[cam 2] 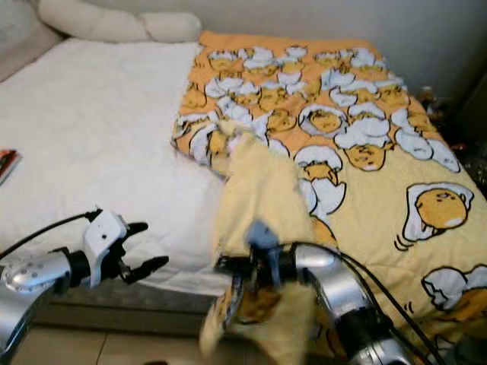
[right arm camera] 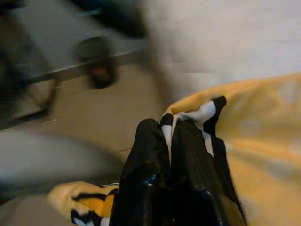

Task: Clean up the room

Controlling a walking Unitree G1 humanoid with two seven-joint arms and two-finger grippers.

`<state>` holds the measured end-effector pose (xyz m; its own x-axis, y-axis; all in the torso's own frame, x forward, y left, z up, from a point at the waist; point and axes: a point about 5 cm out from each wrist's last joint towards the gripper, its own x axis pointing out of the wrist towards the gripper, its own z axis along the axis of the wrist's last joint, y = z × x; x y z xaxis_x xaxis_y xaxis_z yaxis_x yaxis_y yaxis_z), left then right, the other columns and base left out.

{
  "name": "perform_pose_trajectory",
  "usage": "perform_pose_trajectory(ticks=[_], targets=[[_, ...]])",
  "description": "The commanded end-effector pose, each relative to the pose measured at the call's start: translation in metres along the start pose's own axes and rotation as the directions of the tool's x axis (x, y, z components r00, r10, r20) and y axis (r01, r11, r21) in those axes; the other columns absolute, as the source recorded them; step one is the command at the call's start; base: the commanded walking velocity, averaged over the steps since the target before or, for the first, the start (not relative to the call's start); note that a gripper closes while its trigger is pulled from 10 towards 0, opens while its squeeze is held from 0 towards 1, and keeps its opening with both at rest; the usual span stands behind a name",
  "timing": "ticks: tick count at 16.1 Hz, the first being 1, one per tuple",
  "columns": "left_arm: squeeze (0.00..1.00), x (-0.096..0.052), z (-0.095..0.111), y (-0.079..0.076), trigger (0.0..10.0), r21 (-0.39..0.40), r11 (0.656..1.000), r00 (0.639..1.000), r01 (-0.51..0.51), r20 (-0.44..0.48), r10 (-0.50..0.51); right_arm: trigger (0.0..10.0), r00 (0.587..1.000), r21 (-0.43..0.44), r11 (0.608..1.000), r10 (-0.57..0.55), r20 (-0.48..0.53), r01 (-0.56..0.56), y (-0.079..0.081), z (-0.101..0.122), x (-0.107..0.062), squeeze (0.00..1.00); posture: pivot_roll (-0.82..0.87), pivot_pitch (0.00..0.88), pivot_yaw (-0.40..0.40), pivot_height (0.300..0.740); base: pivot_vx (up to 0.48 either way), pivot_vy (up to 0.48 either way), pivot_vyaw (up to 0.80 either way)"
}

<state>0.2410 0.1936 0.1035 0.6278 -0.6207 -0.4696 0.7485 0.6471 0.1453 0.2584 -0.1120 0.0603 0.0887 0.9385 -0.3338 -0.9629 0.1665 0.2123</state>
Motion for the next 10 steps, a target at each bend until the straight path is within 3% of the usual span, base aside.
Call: perform_pose_trajectory(ticks=[1, 3, 4, 5, 6, 7, 10], targets=[[0.96, 0.0, 0.002, 0.002, 10.0, 0.01, 1.0, 1.0, 0.007, -0.004, -0.007, 0.0, 0.997, -0.004, 0.997, 0.08, 0.003, -0.08, 0.004, 0.005, -0.005, 0.0, 0.14, 0.0, 0.023, 0.74, 0.0, 0.0, 0.0], [0.96, -0.001, 0.001, 0.003, 10.0, 0.012, 1.0, 1.0, 0.007, -0.008, -0.007, 0.0, 0.993, -0.015, 0.996, 0.086, -0.078, -0.087, 0.007, -0.013, -0.007, 0.0, 0.14, 0.0, 0.021, 0.74, 0.0, 0.0, 0.0], [0.96, -0.002, 0.001, 0.003, 10.0, 0.013, 1.0, 1.0, 0.006, -0.01, -0.006, 10.0, 0.992, 0.006, 1.0, 0.013, -0.128, -0.012, 0.0, -0.032, -0.001, 0.0, 0.14, 0.0, 0.02, 0.74, 0.0, 0.0, 0.0], [0.96, -0.002, 0.001, 0.003, 10.0, 0.013, 1.0, 1.0, 0.006, -0.01, -0.006, 10.0, 0.987, 0.019, 1.0, -0.019, -0.158, 0.023, -0.002, -0.043, 0.003, 0.0, 0.14, 0.0, 0.02, 0.74, 0.0, 0.0, 0.0], [0.96, -0.002, 0.001, 0.003, 10.0, 0.013, 1.0, 1.0, 0.006, -0.01, -0.006, 10.0, 0.981, 0.043, 0.997, -0.048, -0.185, 0.057, -0.004, -0.052, 0.008, 0.6, 0.14, 0.0, 0.023, 0.74, 0.0, 0.0, 0.0], [0.96, -0.002, 0.001, 0.002, 10.0, 0.012, 1.0, 1.0, 0.007, -0.009, -0.007, 10.0, 0.976, 0.078, 0.991, -0.088, -0.201, 0.105, -0.005, -0.058, 0.014, 1.0, 0.14, 0.0, 0.024, 0.74, 0.0, 0.0, 0.0], [0.96, -0.001, 0.0, 0.001, 10.0, 0.008, 1.0, 1.0, 0.009, -0.008, -0.008, 10.0, 0.963, 0.085, 0.981, -0.151, -0.224, 0.174, -0.008, -0.068, 0.013, 1.0, 0.12, 0.0, 0.037, 0.74, 0.0, 0.0, 0.0]])
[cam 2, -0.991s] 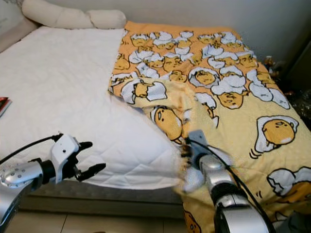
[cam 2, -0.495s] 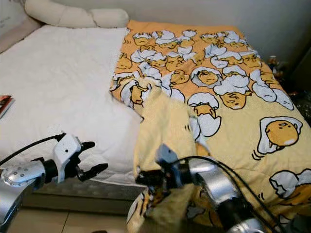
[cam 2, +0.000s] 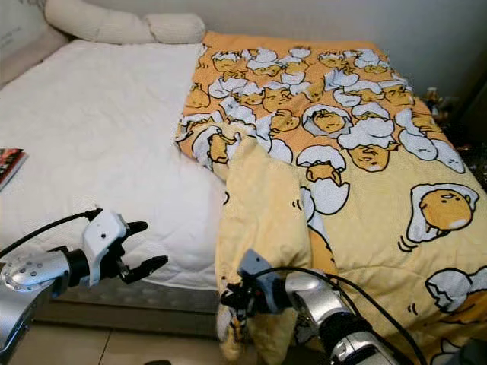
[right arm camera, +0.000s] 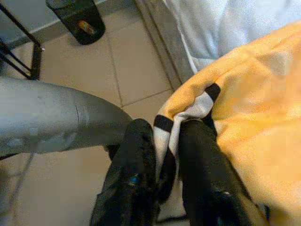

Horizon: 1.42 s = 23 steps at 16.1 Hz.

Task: Clean up the room

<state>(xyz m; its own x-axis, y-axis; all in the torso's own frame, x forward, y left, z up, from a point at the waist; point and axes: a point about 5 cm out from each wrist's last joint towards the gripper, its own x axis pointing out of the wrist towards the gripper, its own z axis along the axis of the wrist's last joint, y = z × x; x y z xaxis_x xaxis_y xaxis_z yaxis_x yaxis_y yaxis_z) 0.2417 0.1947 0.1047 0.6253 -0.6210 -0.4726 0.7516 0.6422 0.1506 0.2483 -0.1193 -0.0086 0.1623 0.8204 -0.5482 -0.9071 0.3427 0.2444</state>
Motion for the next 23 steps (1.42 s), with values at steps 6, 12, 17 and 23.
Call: perform_pose_trajectory(ticks=[6, 12, 17, 23], targets=[[0.97, 0.004, 0.003, 0.002, 10.0, -0.032, 0.995, 0.994, -0.098, 0.052, 0.099, 10.0, 0.881, 0.003, 0.992, -0.115, 0.459, 0.128, -0.019, 0.066, -0.046, 1.0, 0.11, 0.0, 0.039, 0.74, 0.0, 0.0, 0.0], [0.96, 0.01, 0.015, 0.012, 10.0, -0.102, 0.953, 0.944, -0.285, 0.145, 0.298, 10.0, 0.608, 0.271, 0.791, -0.599, 0.521, 0.548, -0.034, 0.105, -0.071, 1.0, 0.11, 0.0, 0.017, 0.74, 0.0, 0.0, 0.0], [0.96, 0.013, 0.019, 0.022, 10.0, -0.132, 0.895, 0.883, -0.427, 0.153, 0.444, 10.0, 0.379, 0.458, 0.499, -0.863, 0.333, 0.735, -0.031, 0.087, -0.063, 1.0, 0.11, 0.0, 0.009, 0.74, 0.0, 0.401, -0.1], [0.96, 0.014, 0.02, 0.026, 10.0, -0.132, 0.883, 0.872, -0.451, 0.148, 0.467, 10.0, 0.373, 0.41, 0.468, -0.881, 0.292, 0.783, -0.03, 0.085, -0.061, 1.0, 0.1, 0.0, 0.01, 0.74, 0.0, 0.459, -0.18]])
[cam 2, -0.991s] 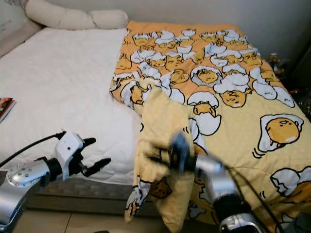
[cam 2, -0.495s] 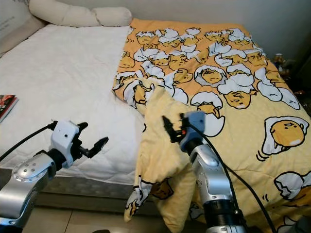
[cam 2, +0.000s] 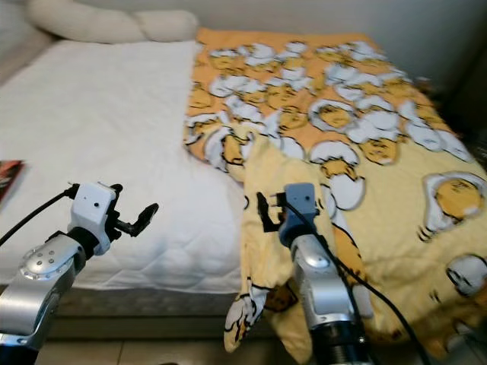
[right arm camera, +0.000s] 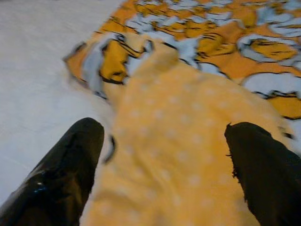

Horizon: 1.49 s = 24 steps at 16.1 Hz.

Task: Clean up the room

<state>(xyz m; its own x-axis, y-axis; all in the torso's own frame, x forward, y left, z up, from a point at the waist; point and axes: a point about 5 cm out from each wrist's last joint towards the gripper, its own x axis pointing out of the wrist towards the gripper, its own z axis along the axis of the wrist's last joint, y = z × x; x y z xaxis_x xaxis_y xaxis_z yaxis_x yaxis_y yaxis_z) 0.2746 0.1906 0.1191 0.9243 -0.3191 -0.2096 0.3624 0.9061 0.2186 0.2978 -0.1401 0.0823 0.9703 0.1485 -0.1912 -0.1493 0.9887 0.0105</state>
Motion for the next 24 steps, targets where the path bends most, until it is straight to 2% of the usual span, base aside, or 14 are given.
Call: perform_pose_trajectory(ticks=[1, 7, 9, 11, 13, 15, 17, 18, 19, 20, 21, 22, 24], targets=[[0.96, 0.0, 0.0, 0.002, 10.0, 0.012, 1.0, 1.0, -0.011, -0.004, 0.011, 10.0, 1.0, -0.011, 1.0, -0.01, -0.007, 0.01, -0.001, 0.001, 0.0, 1.0, 0.1, 0.0, 0.008, 0.74, 0.0, 0.442, 0.0], [0.95, 0.002, 0.001, 0.001, 10.0, 0.012, 1.0, 1.0, -0.008, -0.001, 0.008, 10.0, 1.0, -0.016, 1.0, 0.013, -0.016, -0.013, 0.005, -0.001, 0.001, 1.0, 0.11, 0.0, 0.006, 0.74, 0.0, 0.435, 0.0], [0.98, 0.002, 0.002, 0.002, 10.0, 0.067, 0.998, 1.0, -0.016, -0.005, 0.017, 10.0, 1.0, -0.015, 1.0, 0.012, -0.012, -0.012, 0.005, 0.0, 0.001, 1.0, 0.11, 0.0, 0.006, 0.74, 0.0, -0.24, 0.0], [0.98, 0.002, 0.001, 0.001, 10.0, 0.053, 0.999, 1.0, -0.01, -0.003, 0.01, 10.0, 1.0, -0.018, 1.0, 0.016, -0.018, -0.017, 0.005, -0.001, 0.003, 1.0, 0.1, 0.0, 0.007, 0.74, 0.0, -0.48, 0.0], [0.96, 0.002, 0.002, -0.001, 10.0, 0.021, 1.0, 1.0, 0.007, 0.003, -0.007, 10.0, 0.998, -0.044, 0.998, 0.039, -0.043, -0.041, 0.005, -0.003, 0.008, 1.0, 0.11, 0.0, 0.007, 0.74, 0.0, 0.0, 0.0], [0.95, 0.0, 0.003, -0.005, 10.0, 0.045, 0.997, 0.998, 0.064, -0.001, -0.064, 10.0, 0.989, -0.092, 0.992, 0.076, -0.126, -0.088, 0.001, -0.006, 0.02, 1.0, 0.12, 0.0, 0.003, 0.74, 0.0, 0.0, 0.0], [0.96, -0.003, 0.004, -0.006, 10.0, 0.056, 0.993, 0.995, 0.102, -0.01, -0.101, 10.0, 0.977, -0.18, 0.981, 0.027, -0.211, -0.066, -0.01, -0.01, 0.032, 1.0, 0.13, 0.0, -0.001, 0.74, 0.0, 0.0, 0.0], [0.96, -0.003, 0.004, -0.006, 10.0, 0.056, 0.993, 0.995, 0.104, -0.011, -0.103, 10.0, 0.976, -0.184, 0.981, 0.024, -0.215, -0.065, -0.011, -0.011, 0.033, 1.0, 0.13, 0.0, -0.001, 0.74, 0.0, 0.0, 0.0], [0.95, -0.006, 0.0, -0.005, 10.0, 0.061, 0.991, 0.992, 0.122, -0.036, -0.12, 10.0, 0.95, -0.224, 0.97, 0.023, -0.312, -0.097, -0.013, -0.02, 0.038, 1.0, 0.14, 0.0, -0.004, 0.74, 0.0, 0.0, 0.0], [0.96, -0.008, -0.004, -0.005, 10.0, 0.067, 0.986, 0.987, 0.151, -0.06, -0.147, 10.0, 0.924, -0.218, 0.97, 0.017, -0.382, -0.109, -0.015, -0.028, 0.04, 0.07, 0.14, 0.0, -0.005, 0.74, 0.0, 0.0, 0.0], [0.95, -0.01, -0.005, -0.006, 10.0, 0.071, 0.983, 0.984, 0.167, -0.068, -0.162, 10.0, 0.91, -0.215, 0.97, 0.012, -0.415, -0.111, -0.017, -0.033, 0.04, 0.0, 0.15, 0.0, -0.005, 0.74, 0.0, 0.0, 0.0], [0.96, -0.013, -0.007, -0.008, 10.0, 0.069, 0.976, 0.976, 0.205, -0.085, -0.199, 10.0, 0.887, -0.242, 0.965, -0.023, -0.462, -0.101, -0.021, -0.041, 0.039, 0.0, 0.15, 0.0, -0.005, 0.74, 0.0, 0.0, 0.0], [0.96, -0.018, -0.009, -0.012, 10.0, 0.055, 0.962, 0.96, 0.267, -0.108, -0.26, 10.0, 0.873, -0.328, 0.943, -0.123, -0.472, -0.045, -0.029, -0.047, 0.038, 0.0, 0.16, 0.0, -0.003, 0.74, 0.0, 0.0, 0.0]])
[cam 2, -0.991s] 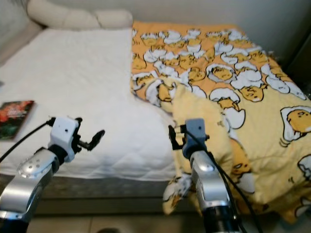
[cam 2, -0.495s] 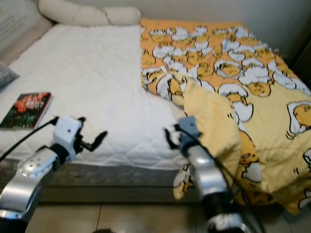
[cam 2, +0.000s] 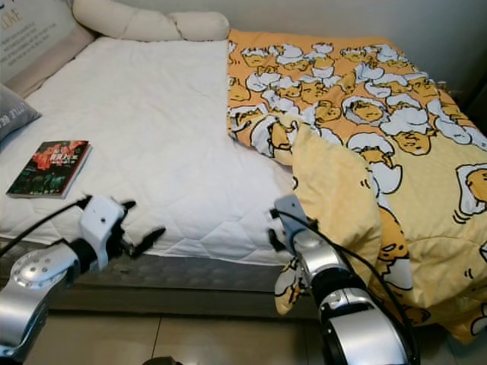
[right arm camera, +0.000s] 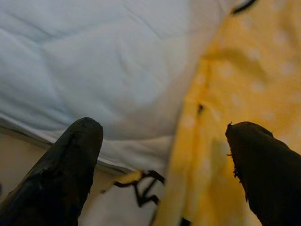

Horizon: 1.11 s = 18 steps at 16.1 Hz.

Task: Clean up the room

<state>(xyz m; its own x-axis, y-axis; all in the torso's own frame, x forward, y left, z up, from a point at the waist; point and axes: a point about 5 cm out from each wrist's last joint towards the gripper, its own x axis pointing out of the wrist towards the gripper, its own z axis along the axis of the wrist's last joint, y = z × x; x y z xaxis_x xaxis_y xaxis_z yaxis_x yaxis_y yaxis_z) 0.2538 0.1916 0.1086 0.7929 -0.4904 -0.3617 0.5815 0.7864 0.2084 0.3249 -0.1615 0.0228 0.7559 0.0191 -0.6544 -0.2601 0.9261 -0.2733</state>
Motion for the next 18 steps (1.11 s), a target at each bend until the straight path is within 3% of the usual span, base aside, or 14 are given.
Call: perform_pose_trajectory(ticks=[1, 3, 5, 6, 7, 8, 15, 18], targets=[[0.96, -0.002, 0.002, -0.004, 10.0, 0.009, 0.999, 0.999, 0.046, 0.0, -0.046, 10.0, 0.999, -0.032, 0.998, -0.049, 0.011, 0.05, -0.007, 0.004, 0.0, 0.0, 0.16, 0.0, -0.001, 0.74, 0.0, 0.0, 0.0], [0.96, -0.007, 0.0, -0.008, 10.0, 0.015, 0.994, 0.994, 0.106, -0.015, -0.106, 10.0, 0.997, -0.099, 0.992, -0.08, -0.013, 0.078, -0.007, -0.004, 0.001, 0.0, 0.17, 0.0, 0.002, 0.74, 0.0, 0.0, 0.0], [0.96, -0.012, 0.0, -0.01, 10.0, 0.019, 0.988, 0.988, 0.152, -0.03, -0.152, 10.0, 0.996, -0.066, 0.997, -0.045, -0.081, 0.04, -0.001, -0.021, 0.001, 0.0, 0.17, 0.0, 0.012, 0.74, 0.0, 0.0, 0.0], [0.96, -0.014, 0.0, -0.011, 10.0, 0.024, 0.985, 0.984, 0.172, -0.043, -0.171, 6.7, 0.992, -0.096, 0.994, -0.057, -0.116, 0.046, -0.001, -0.033, 0.0, 0.0, 0.18, 0.0, 0.02, 0.74, 0.0, 0.0, 0.0], [0.96, -0.014, 0.0, -0.012, 10.0, 0.025, 0.984, 0.983, 0.178, -0.046, -0.177, 6.7, 0.99, -0.107, 0.993, -0.064, -0.123, 0.051, -0.002, -0.036, 0.0, 0.0, 0.18, 0.0, 0.02, 0.74, 0.0, 0.0, 0.0], [0.96, -0.016, 0.0, -0.014, 10.0, 0.021, 0.981, 0.981, 0.191, -0.049, -0.19, 0.0, 0.989, -0.102, 0.992, -0.082, -0.124, 0.069, -0.004, -0.039, 0.0, 0.0, 0.18, 0.0, 0.022, 0.74, 0.0, 0.0, 0.0], [0.96, -0.019, -0.001, -0.018, 10.0, 0.008, 0.98, 0.978, 0.201, -0.053, -0.2, 0.0, 0.988, -0.077, 0.994, -0.084, -0.133, 0.074, -0.006, -0.049, -0.002, 0.0, 0.19, 0.0, 0.002, 0.74, 0.0, 0.0, 0.0], [0.96, -0.017, -0.001, -0.02, 10.0, 0.004, 0.978, 0.977, 0.206, -0.053, -0.206, 0.0, 0.991, -0.029, 0.998, -0.052, -0.123, 0.049, -0.001, -0.046, -0.001, 0.0, 0.19, 0.0, -0.006, 0.74, 0.0, 0.0, 0.0]])
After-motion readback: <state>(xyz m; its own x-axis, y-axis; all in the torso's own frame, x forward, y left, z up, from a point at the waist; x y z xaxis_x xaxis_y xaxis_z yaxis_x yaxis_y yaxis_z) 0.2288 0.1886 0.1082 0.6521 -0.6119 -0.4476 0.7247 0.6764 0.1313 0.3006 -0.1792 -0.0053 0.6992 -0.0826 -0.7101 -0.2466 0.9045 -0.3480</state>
